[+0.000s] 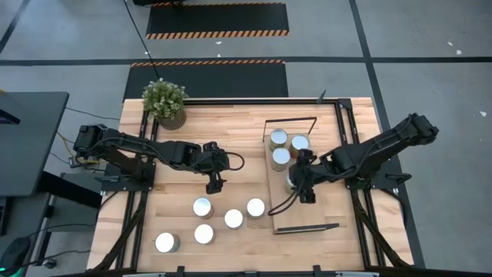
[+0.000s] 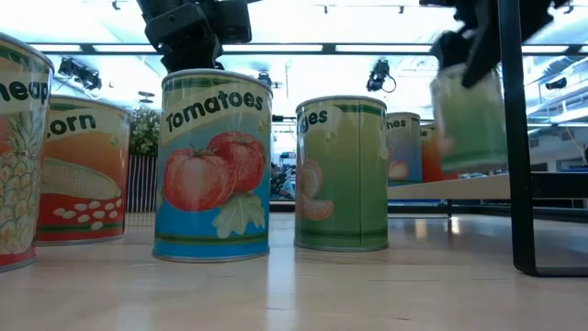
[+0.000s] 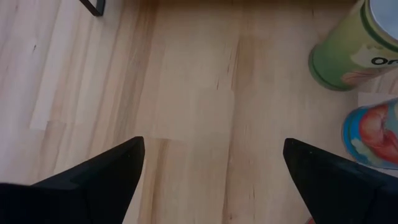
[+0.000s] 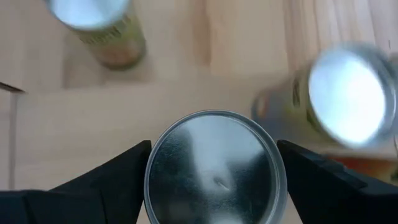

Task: Pick and place cans onto a shelf
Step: Put the top canned oranges on the shelf, then put the canned oranges on the shelf, then put the canned pineapple on the shelf

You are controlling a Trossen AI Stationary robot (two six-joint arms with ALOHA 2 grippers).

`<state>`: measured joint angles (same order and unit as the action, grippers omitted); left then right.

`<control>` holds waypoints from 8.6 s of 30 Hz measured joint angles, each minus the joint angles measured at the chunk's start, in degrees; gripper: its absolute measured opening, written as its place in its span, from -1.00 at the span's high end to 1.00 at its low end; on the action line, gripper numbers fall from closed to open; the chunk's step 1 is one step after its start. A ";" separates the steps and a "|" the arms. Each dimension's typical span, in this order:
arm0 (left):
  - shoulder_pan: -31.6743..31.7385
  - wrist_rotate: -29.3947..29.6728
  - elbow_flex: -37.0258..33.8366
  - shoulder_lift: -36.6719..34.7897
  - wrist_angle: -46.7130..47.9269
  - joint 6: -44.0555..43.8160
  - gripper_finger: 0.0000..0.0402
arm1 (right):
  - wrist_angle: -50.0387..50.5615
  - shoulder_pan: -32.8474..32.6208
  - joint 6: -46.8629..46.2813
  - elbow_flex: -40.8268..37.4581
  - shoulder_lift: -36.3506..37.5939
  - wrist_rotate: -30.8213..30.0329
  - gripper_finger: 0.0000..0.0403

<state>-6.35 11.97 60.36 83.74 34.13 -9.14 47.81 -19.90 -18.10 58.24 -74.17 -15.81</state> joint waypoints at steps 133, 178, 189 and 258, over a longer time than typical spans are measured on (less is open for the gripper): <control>-16.06 2.62 0.02 -6.86 -5.86 -12.77 -0.94 | -6.24 -0.90 7.66 29.83 -40.29 4.66 -0.85; -17.17 4.69 0.02 -6.80 -5.86 -14.39 -0.94 | 11.85 -5.44 -1.26 6.61 -5.30 -0.57 -0.61; -18.58 17.82 -0.04 -3.11 -8.77 -13.08 -0.94 | 15.42 -5.16 -2.71 3.01 -4.69 -1.14 -0.61; -24.24 -0.10 13.11 5.11 16.45 -23.58 -0.94 | -17.73 -3.61 13.61 6.34 -6.60 -9.99 -0.81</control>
<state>-30.59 11.87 73.47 88.86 50.58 -32.72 30.08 -23.51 -4.49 64.58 -80.77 -25.80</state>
